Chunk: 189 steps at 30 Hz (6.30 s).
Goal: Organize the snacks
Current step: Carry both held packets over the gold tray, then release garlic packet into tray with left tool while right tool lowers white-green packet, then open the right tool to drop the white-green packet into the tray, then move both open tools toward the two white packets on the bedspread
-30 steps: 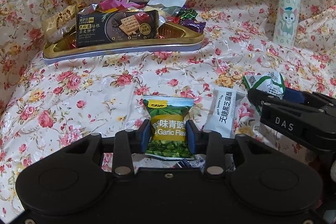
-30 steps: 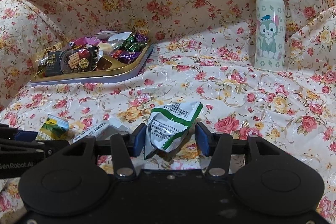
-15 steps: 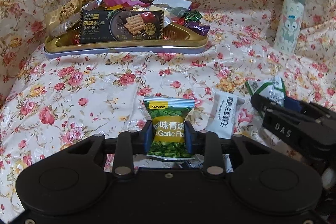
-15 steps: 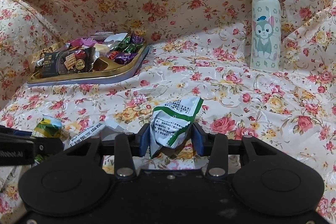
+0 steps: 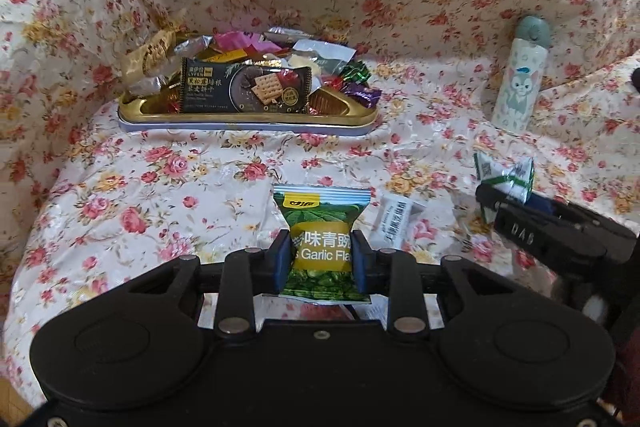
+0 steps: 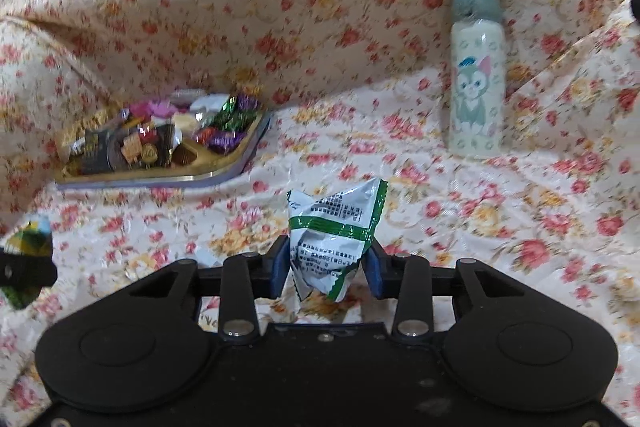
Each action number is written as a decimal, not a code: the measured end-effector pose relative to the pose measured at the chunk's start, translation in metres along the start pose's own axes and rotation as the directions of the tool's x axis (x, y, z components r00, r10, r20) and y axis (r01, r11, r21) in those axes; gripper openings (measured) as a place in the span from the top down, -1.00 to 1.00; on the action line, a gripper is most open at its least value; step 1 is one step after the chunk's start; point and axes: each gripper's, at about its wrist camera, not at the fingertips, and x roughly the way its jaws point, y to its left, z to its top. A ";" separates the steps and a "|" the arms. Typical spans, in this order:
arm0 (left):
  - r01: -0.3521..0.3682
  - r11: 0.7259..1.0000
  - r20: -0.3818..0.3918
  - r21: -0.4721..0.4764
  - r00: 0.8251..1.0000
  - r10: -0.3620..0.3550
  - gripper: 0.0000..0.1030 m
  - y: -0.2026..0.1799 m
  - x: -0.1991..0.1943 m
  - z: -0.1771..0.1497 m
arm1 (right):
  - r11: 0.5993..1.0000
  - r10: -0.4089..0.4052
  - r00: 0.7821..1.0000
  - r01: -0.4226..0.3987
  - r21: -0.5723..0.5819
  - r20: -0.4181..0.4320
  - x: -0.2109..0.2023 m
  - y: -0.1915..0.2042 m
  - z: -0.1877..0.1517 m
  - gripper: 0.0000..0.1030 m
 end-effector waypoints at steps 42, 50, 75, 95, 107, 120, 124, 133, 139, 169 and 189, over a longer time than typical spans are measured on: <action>0.036 0.997 -0.279 0.064 0.960 -0.017 0.23 -0.032 -0.070 -0.130 | 0.955 0.271 0.957 -0.281 -0.094 -0.108 -0.217 0.040 -0.099 0.21; 0.063 0.996 -0.284 0.065 0.958 -0.042 0.22 -0.032 -0.066 -0.131 | 0.956 0.269 0.953 -0.281 -0.080 -0.142 -0.206 0.039 -0.101 0.21; -0.028 0.999 -0.268 0.035 0.963 0.036 0.22 -0.018 -0.069 -0.132 | 0.947 0.254 0.925 -0.297 -0.121 -0.283 -0.185 0.052 -0.114 0.21; -0.031 1.000 -0.323 0.002 0.946 0.030 0.22 -0.012 -0.059 -0.132 | 0.943 0.246 0.896 -0.309 -0.122 -0.371 -0.177 0.055 -0.121 0.17; -0.032 0.999 -0.316 0.006 0.948 0.032 0.22 -0.013 -0.061 -0.129 | 0.939 0.272 0.909 -0.323 -0.121 -0.316 -0.189 0.052 -0.110 -0.06; -0.064 0.998 -0.210 0.026 0.975 0.068 0.22 -0.007 -0.064 -0.096 | 0.956 0.253 0.950 -0.274 -0.101 -0.183 -0.181 0.042 -0.076 -0.06; -0.088 0.996 -0.154 0.035 0.984 0.092 0.22 -0.003 -0.062 -0.077 | 0.965 0.229 0.963 -0.244 -0.093 -0.144 -0.171 0.038 -0.062 -0.06; -0.084 0.995 -0.083 0.063 0.993 0.089 0.21 -0.001 -0.038 -0.038 | 0.978 0.195 0.974 -0.202 -0.046 -0.119 -0.144 0.028 -0.042 -0.06; -0.061 0.996 -0.076 0.060 0.995 0.066 0.21 -0.003 -0.015 -0.017 | 0.983 0.180 0.975 -0.183 -0.011 -0.129 -0.129 0.025 -0.038 -0.06; 0.022 0.994 -0.169 0.108 0.986 -0.003 0.21 0.001 0.032 -0.018 | 0.980 0.197 0.962 -0.190 0.054 -0.188 -0.099 0.025 -0.045 -0.06; 0.103 0.966 -0.182 0.237 0.981 -0.061 0.08 -0.045 0.033 -0.029 | 0.983 0.175 0.965 -0.161 0.085 -0.197 -0.103 0.014 -0.053 -0.06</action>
